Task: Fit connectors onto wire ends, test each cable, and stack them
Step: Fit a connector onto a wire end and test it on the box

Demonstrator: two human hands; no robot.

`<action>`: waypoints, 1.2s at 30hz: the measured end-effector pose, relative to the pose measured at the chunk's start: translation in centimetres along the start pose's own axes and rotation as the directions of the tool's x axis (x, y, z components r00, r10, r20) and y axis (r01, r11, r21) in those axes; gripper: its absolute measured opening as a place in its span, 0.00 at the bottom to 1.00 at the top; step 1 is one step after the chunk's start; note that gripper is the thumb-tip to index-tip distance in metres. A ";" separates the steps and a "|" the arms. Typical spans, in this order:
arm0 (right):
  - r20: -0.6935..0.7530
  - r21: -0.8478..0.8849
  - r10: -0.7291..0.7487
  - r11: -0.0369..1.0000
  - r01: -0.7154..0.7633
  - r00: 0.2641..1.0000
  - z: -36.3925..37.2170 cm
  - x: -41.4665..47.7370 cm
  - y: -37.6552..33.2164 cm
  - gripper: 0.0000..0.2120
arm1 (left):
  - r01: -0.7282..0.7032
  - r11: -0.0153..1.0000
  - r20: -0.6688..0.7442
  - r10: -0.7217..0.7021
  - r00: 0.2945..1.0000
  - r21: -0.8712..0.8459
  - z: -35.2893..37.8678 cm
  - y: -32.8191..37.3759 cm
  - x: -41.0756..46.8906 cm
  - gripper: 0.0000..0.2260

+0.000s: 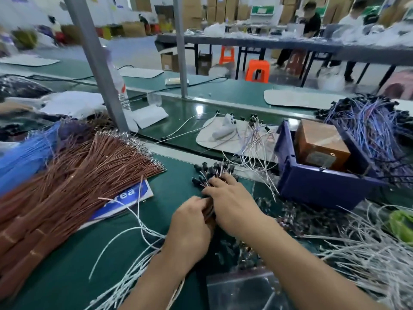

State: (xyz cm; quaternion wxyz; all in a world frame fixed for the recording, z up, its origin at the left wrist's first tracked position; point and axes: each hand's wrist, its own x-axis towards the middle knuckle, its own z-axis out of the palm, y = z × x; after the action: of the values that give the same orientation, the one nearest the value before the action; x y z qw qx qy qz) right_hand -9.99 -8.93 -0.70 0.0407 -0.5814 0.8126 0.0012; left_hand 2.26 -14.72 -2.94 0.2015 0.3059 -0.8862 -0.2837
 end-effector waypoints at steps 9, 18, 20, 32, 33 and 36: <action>-0.134 0.277 0.197 0.948 -0.154 0.971 -0.7 -3.9 3.0 0.37 | -0.024 1.000 0.075 0.024 0.997 -0.002 -0.5 0.3 0.2 0.16; -0.353 0.217 0.234 0.962 -0.164 0.906 -1.9 -4.3 2.4 0.22 | 0.061 0.985 0.026 -0.066 0.997 0.160 -0.4 1.1 -0.4 0.22; -0.410 0.273 0.231 0.954 -0.122 0.883 -2.8 -5.5 2.8 0.15 | 0.055 0.976 -0.039 -0.048 0.998 0.211 -0.8 1.1 -0.7 0.25; -0.324 0.648 0.452 0.746 -0.153 0.831 -4.3 -7.7 3.2 0.12 | 0.048 0.994 -0.188 -0.067 0.980 -0.103 -1.6 3.1 -0.1 0.07; -0.353 0.678 0.472 0.724 -0.126 0.807 -4.5 -7.8 3.2 0.11 | 0.064 0.988 -0.195 -0.090 0.977 -0.139 -1.9 2.9 -0.1 0.07; -0.445 0.651 0.484 0.753 -0.099 0.753 -5.8 -8.6 3.2 0.10 | 0.142 0.989 -0.213 -0.145 0.966 -0.030 -2.5 2.2 -0.2 0.07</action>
State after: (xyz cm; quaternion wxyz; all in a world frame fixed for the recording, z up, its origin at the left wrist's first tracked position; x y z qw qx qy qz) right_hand -10.64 -0.06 5.48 -0.0357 -0.3672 0.8268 -0.4247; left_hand 2.82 -14.11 0.25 0.2770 0.3967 -0.8326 -0.2694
